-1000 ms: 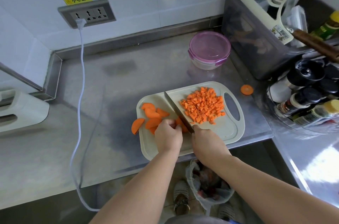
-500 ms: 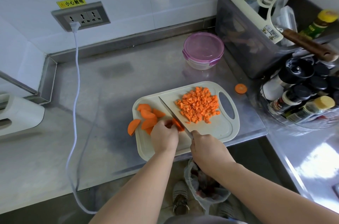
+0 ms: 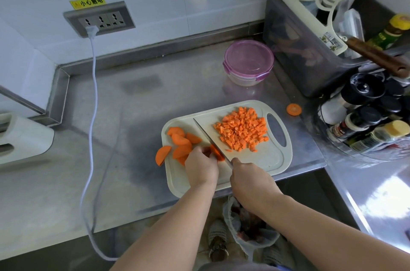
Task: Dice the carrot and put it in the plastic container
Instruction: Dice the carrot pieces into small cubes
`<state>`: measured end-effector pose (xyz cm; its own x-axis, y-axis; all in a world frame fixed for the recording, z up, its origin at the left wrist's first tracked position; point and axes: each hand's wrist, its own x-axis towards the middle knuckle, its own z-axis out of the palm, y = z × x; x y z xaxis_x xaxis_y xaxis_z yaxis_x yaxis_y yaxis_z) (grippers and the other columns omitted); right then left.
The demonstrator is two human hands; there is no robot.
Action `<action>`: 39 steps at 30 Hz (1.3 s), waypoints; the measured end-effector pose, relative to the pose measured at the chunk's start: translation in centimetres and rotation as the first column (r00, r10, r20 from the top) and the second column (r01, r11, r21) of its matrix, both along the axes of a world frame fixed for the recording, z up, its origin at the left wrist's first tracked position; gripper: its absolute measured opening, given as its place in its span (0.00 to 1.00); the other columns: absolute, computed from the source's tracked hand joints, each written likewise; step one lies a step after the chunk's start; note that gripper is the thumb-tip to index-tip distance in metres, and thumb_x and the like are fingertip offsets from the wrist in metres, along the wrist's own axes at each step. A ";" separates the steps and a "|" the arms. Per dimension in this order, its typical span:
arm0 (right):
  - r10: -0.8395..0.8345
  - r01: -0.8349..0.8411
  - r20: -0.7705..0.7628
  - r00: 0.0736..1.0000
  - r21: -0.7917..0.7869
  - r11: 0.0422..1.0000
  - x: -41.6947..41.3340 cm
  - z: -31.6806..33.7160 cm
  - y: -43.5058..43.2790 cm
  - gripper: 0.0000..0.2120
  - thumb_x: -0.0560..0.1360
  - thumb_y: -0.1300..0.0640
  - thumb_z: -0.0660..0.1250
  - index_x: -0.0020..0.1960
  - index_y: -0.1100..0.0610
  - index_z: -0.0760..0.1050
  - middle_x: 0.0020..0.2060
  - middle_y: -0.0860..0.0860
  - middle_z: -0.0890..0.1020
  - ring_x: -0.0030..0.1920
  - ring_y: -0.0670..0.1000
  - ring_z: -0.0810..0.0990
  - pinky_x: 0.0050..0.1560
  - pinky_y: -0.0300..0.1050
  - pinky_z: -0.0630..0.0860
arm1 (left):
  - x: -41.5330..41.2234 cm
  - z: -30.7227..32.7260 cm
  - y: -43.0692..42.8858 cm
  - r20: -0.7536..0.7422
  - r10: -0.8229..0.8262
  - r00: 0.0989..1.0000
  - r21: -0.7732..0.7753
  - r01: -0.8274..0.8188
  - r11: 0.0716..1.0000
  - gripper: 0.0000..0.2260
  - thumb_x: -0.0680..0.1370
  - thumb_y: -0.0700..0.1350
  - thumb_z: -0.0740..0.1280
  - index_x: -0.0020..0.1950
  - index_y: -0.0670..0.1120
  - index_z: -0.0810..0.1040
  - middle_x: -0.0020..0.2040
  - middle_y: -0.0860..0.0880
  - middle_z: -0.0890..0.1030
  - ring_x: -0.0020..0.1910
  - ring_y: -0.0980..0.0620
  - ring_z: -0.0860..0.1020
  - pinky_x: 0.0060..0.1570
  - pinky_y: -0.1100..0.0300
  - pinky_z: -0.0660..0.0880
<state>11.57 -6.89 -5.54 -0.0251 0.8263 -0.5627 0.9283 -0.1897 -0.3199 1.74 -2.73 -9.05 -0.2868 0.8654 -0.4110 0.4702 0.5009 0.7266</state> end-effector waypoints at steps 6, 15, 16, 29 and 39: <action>-0.009 0.010 0.016 1.000 -0.042 0.999 -0.1 -0.4 0.6 0.15 0.78 0.63 0.53 0.64 0.57 0.66 0.51 0.56 0.79 0.50 0.58 0.79 0.45 0.51 0.76 | -0.1 -0.3 0.1 -0.039 -0.006 0.999 -0.021 0.005 1.000 0.08 0.77 0.41 0.66 0.55 0.45 0.81 0.51 0.48 0.83 0.53 0.48 0.79 0.46 0.61 0.70; -0.046 0.046 -0.001 0.999 -0.007 0.999 -0.1 -1.2 0.7 0.17 0.79 0.62 0.52 0.66 0.55 0.65 0.50 0.56 0.80 0.50 0.58 0.80 0.50 0.54 0.78 | -0.1 -0.1 0.0 -0.050 -0.019 0.999 -0.017 0.018 1.000 0.09 0.79 0.42 0.65 0.58 0.44 0.79 0.54 0.48 0.82 0.54 0.49 0.78 0.46 0.62 0.69; -0.043 0.043 -0.002 0.999 0.001 0.999 -0.1 -1.3 0.8 0.16 0.79 0.62 0.53 0.66 0.55 0.65 0.51 0.56 0.80 0.51 0.58 0.80 0.50 0.53 0.78 | -0.2 0.0 0.1 -0.048 -0.022 0.999 -0.013 0.021 1.000 0.09 0.79 0.42 0.65 0.58 0.44 0.79 0.54 0.48 0.82 0.54 0.49 0.78 0.46 0.63 0.68; -0.060 0.067 -0.101 0.993 0.075 0.995 0.4 0.1 0.0 0.09 0.81 0.59 0.54 0.59 0.58 0.68 0.47 0.58 0.81 0.46 0.61 0.80 0.47 0.55 0.78 | -0.5 -0.8 0.0 0.029 0.005 1.000 -0.032 -0.004 0.999 0.07 0.77 0.43 0.65 0.50 0.43 0.82 0.46 0.48 0.83 0.48 0.48 0.79 0.42 0.61 0.68; -0.021 0.022 -0.012 1.000 0.088 0.996 0.3 -0.4 -0.4 0.09 0.81 0.59 0.54 0.61 0.56 0.67 0.39 0.53 0.77 0.40 0.57 0.79 0.37 0.50 0.74 | -0.9 -1.4 -0.2 0.082 -0.003 0.997 0.000 0.003 1.000 0.05 0.76 0.44 0.66 0.48 0.45 0.80 0.44 0.48 0.83 0.47 0.47 0.80 0.49 0.53 0.76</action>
<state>11.87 -7.31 -5.93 -0.0129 0.8730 -0.4876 0.9207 -0.1798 -0.3464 0.84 -2.92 -10.41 -0.2498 0.8660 -0.4333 0.4101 0.4999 0.7628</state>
